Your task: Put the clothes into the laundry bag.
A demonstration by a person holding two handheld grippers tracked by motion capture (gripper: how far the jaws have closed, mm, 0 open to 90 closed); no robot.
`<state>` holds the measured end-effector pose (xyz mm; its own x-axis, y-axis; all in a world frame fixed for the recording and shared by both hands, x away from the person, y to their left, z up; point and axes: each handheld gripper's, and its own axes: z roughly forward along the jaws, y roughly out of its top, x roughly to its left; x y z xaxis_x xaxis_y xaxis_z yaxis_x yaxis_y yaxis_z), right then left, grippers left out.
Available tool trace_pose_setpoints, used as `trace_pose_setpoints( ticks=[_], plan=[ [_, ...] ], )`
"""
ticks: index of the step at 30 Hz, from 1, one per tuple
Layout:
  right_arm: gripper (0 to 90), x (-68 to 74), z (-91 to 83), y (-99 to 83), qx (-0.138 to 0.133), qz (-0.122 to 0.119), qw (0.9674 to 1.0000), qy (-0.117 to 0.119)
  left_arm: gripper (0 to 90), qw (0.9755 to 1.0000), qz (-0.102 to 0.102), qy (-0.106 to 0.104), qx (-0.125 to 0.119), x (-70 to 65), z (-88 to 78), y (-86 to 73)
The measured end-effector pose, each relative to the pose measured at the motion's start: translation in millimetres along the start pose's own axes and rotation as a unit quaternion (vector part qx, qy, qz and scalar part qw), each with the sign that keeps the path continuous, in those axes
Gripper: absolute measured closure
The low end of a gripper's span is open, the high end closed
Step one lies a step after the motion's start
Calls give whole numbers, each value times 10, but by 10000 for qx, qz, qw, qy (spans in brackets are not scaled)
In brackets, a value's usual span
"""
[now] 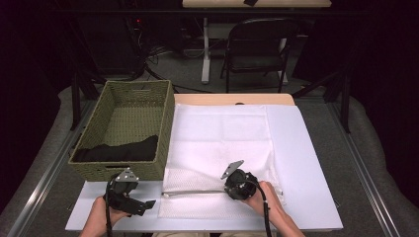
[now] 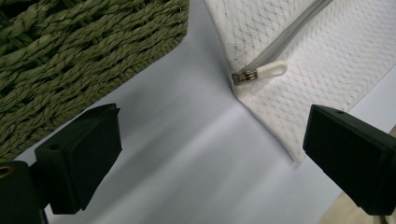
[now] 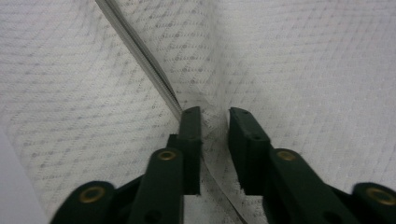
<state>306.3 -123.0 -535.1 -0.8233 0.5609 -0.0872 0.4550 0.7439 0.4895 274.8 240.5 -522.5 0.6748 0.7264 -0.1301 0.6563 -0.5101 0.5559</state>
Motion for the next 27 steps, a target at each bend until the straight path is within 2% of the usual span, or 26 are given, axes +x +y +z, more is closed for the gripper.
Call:
trace_pose_setpoints(
  ticks=[1, 3, 13, 14, 15, 19, 20, 21, 23, 26, 27],
  plan=[
    [814, 13, -2, 0, 2, 15, 10000, -37, 42, 10000, 4, 3, 1, 2, -1, 0],
    [845, 22, -7, 6, -16, -37, 10000, -78, 42, 10000, 7, 6, -15, 3, -2, -1],
    [885, 12, -126, 38, -167, -57, 9996, -216, 42, 10000, -2, 28, -23, -1, -9, -2],
    [892, 13, -160, 57, -262, -109, 9988, -409, 42, 10000, -5, 41, -32, 0, -11, 0],
    [894, 21, -174, 64, -300, -74, 9984, -483, 42, 10000, -4, 43, -29, 1, -10, 1],
    [894, 2, -178, 119, -310, -84, 9976, -606, 41, 10000, -1, 33, -8, 0, -2, 4],
    [894, 2, -178, 119, -310, -84, 9976, -606, 41, 10000, 19, 14, 36, -1, 0, 7],
    [893, -15, -82, 132, -206, -110, 9981, -565, 41, 10000, 23, 38, 18, -4, 4, 4],
    [890, -23, 5, 114, -90, -74, 9987, -488, 41, 10000, 29, 41, 19, 3, 2, -1],
    [850, -36, 48, 78, -36, -11, 9993, -362, 42, 10000, 34, 38, 40, 17, 4, -4],
    [807, -42, 47, 68, -51, -11, 9997, -258, 41, 10000, 31, 35, 42, 17, 5, -5]
  ],
)
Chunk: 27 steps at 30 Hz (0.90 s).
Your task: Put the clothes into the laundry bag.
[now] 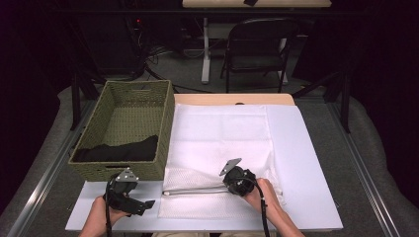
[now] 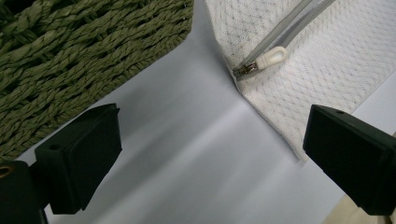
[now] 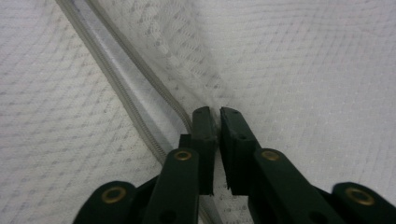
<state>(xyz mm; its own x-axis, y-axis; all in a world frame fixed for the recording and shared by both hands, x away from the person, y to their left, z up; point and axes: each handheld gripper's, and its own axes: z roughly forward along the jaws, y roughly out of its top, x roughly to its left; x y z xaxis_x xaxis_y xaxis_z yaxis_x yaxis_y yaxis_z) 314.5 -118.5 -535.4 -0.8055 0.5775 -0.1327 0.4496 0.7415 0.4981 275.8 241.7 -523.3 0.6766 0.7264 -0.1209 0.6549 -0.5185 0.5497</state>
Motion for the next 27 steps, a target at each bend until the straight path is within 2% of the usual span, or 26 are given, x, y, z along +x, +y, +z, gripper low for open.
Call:
trace_pose_setpoints(
  ticks=[5, 6, 9, 13, 18, 22, 24, 27],
  plan=[
    [738, 27, -14, -14, -20, -73, 9999, 135, 41, 10000, 14, -1, -16, -7, -4, 2],
    [709, 34, -4, -13, -18, -156, 9997, 168, 41, 10000, 18, 3, -9, -7, -3, 2],
    [687, 36, 11, -13, 30, -197, 9995, 231, 41, 10000, 11, -1, -3, -8, -2, 2],
    [662, 22, 30, -14, -8, -94, 9993, 369, 41, 10000, 17, -6, 6, -7, 3, 1],
    [673, -3, 42, -25, -8, -28, 9988, 497, 40, 10000, 27, -23, 26, -10, 13, 4],
    [682, -13, 44, -37, -57, -14, 9988, 492, 40, 10000, 29, -14, 39, -12, 16, 4],
    [730, -21, 45, -40, -73, 68, 9988, 474, 40, 10000, 26, -19, 45, -8, 17, 2],
    [738, -50, 49, -55, -120, 222, 9983, 518, 41, 10000, 33, -16, 53, -6, 21, 1]
  ],
)
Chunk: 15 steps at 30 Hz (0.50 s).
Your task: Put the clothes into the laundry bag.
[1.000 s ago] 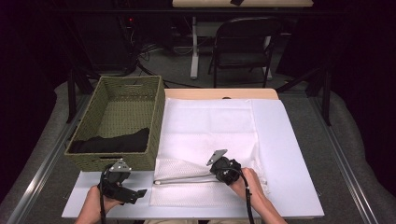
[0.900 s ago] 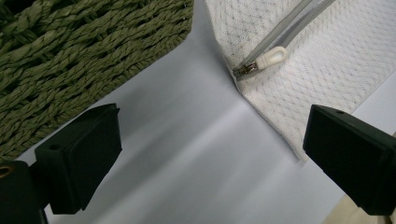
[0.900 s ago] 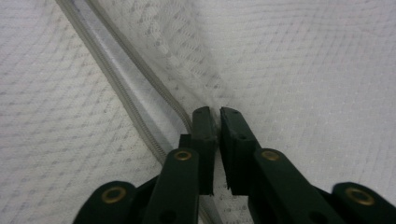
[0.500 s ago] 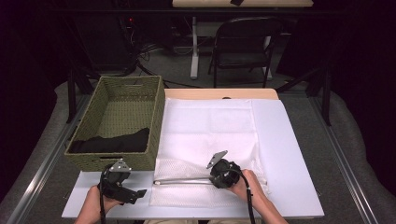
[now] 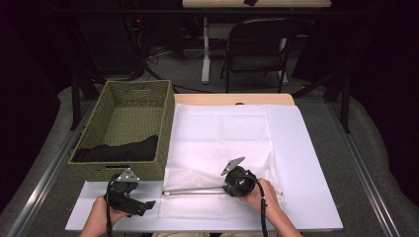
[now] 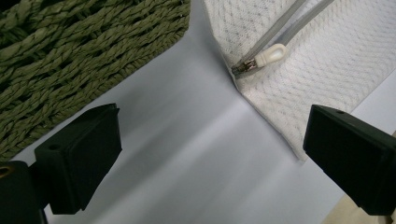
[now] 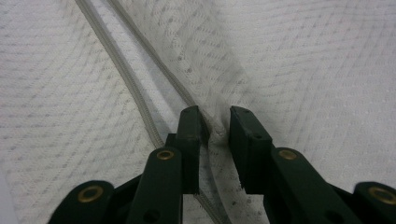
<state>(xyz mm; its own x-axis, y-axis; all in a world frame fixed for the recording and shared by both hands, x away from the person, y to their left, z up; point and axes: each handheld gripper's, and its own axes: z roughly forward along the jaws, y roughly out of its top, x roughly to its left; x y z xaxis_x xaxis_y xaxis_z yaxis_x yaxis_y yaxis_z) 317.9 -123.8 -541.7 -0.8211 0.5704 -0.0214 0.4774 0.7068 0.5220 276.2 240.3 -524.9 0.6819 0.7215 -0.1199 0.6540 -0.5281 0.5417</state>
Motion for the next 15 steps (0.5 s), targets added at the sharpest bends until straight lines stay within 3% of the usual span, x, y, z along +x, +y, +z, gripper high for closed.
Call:
trace_pose_setpoints(
  ticks=[7, 15],
  plan=[
    [735, -19, 2, -10, -47, 262, 9996, 39, 41, 10000, 12, -23, 29, -3, 11, 3],
    [706, -2, 7, -8, -63, 170, 9998, -81, 42, 10000, -3, 18, 44, -6, 20, 1]
  ],
)
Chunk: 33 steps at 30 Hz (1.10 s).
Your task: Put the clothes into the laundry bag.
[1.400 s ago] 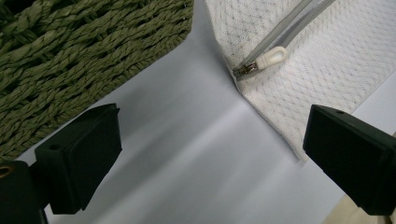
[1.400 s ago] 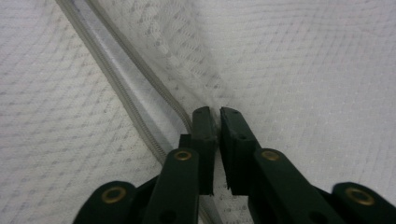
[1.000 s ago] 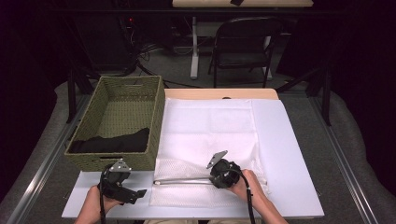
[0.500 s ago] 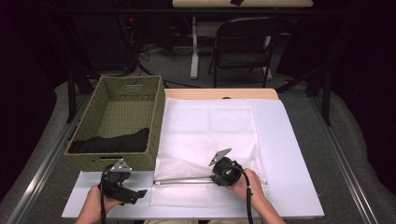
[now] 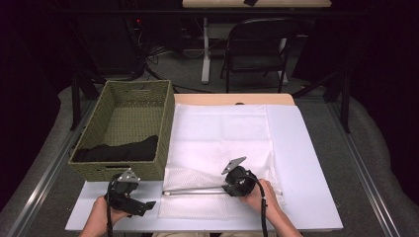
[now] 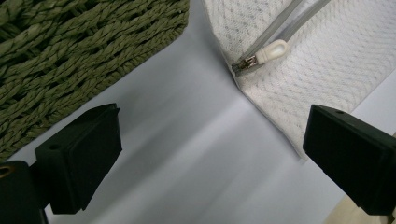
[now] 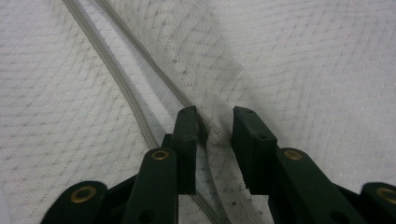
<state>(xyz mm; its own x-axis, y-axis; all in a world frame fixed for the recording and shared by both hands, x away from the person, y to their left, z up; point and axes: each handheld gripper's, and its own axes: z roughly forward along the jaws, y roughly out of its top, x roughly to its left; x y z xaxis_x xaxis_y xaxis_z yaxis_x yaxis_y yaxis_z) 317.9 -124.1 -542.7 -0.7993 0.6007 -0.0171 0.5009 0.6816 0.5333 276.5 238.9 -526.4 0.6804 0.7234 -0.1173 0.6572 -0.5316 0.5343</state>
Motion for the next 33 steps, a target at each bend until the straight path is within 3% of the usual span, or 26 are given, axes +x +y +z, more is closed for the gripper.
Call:
trace_pose_setpoints(
  ticks=[4, 6, 10, 16, 24, 28, 33],
  plan=[
    [736, 23, 0, 24, 84, -50, 9999, -49, 42, 10000, 44, 21, 27, -5, -2, 2],
    [835, 42, -2, 25, 50, -183, 9996, -193, 42, 10000, 44, 21, 19, -2, -5, 2],
    [862, 41, -14, 27, 47, -209, 9996, -192, 42, 10000, 52, 20, 20, 9, -13, 1],
    [858, 7, -128, 44, -72, -172, 9996, -198, 41, 9999, 73, 94, 11, -4, -20, 1],
    [896, -21, -256, 71, -344, -119, 9989, -286, 37, 9999, 137, 62, -65, -9, -43, 4],
    [900, -20, -249, 73, -300, -91, 9992, -236, 36, 9999, 141, 54, -69, -6, -48, 5],
    [900, -27, -310, 96, -454, -166, 9983, -319, 32, 9998, 184, -4, -78, -15, -63, 15]
  ],
)
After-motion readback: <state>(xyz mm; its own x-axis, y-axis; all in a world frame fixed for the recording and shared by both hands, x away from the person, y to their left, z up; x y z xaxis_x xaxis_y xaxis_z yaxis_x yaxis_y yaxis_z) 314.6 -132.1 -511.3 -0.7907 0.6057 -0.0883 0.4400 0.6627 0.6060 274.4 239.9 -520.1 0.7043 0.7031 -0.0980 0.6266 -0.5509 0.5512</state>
